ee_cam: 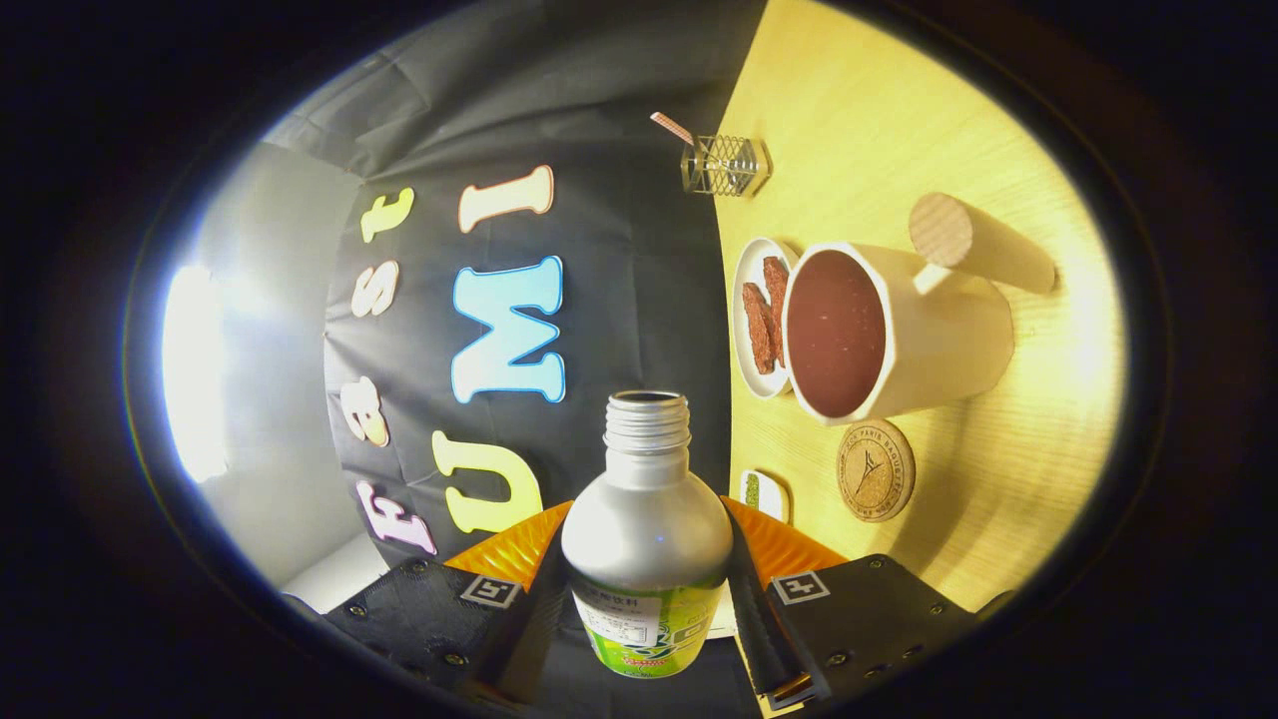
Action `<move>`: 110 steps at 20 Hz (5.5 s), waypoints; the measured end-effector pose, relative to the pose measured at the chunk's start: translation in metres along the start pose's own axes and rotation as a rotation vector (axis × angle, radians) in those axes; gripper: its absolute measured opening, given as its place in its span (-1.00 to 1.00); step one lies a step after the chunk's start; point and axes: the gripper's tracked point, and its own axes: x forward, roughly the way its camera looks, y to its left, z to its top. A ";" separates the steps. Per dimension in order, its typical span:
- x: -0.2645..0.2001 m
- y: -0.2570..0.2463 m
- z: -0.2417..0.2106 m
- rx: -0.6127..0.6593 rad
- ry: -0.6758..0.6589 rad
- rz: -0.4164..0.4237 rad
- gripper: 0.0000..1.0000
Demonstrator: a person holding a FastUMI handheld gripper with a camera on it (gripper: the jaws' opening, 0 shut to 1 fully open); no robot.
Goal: Take the bottle from table, then pour the juice into the cup, finally place the bottle on the coaster
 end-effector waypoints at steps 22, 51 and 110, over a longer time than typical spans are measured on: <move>0.005 -0.002 -0.006 0.154 0.003 0.028 0.52; 0.006 0.006 -0.012 0.283 -0.009 0.090 0.52; 0.014 0.009 0.024 0.513 -0.133 0.083 0.52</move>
